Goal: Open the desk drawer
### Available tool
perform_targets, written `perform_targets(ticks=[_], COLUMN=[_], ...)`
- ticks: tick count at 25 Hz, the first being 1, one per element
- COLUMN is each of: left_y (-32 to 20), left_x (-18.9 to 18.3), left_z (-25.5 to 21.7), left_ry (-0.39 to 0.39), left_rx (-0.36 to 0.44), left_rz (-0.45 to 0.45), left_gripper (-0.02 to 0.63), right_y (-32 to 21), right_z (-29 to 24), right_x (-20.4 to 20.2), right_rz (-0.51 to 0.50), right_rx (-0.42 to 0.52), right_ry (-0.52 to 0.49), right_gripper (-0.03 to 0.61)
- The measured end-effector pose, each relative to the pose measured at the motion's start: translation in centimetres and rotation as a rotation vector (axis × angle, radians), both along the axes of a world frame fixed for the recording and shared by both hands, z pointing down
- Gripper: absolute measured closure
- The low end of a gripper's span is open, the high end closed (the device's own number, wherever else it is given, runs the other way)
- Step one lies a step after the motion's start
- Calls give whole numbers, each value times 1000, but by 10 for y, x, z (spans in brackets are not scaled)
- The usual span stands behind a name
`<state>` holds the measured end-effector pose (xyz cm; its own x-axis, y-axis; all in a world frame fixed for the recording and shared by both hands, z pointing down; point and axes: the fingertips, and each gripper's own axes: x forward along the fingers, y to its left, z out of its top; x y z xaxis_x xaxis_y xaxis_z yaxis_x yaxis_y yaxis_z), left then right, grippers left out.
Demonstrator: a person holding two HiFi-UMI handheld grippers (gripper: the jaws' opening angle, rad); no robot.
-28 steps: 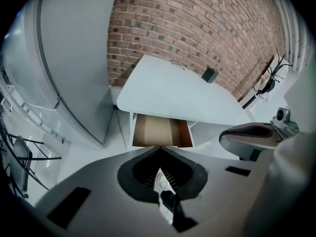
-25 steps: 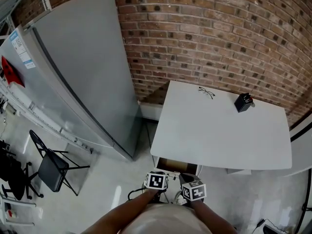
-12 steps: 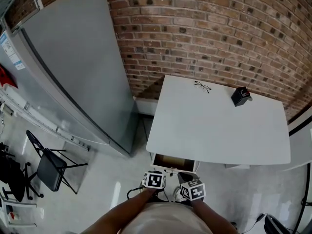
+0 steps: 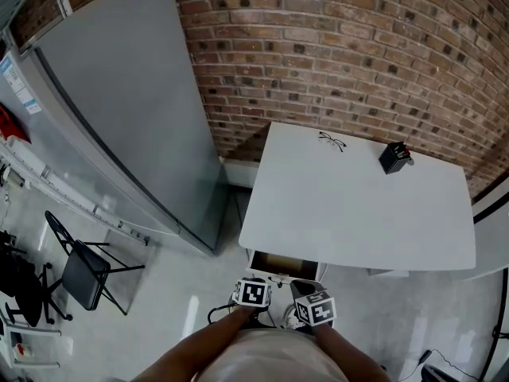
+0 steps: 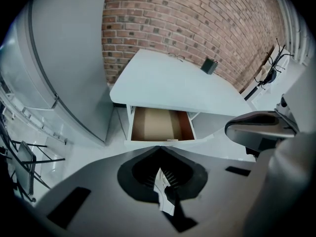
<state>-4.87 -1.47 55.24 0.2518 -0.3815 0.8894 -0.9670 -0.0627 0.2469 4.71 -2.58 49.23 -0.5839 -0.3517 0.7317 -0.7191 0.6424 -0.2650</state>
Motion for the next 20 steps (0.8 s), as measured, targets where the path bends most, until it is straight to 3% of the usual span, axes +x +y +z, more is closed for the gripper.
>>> perform_targets(ticks=[20], left_y=[6], left_x=[-4], left_z=[0], left_ry=[-5], left_rx=[-6], left_rz=[19], left_gripper=[606], right_y=[7], right_z=[2], right_x=[-5], right_rz=[-5], right_rx=[-13], right_ry=[6], right_gripper=[563])
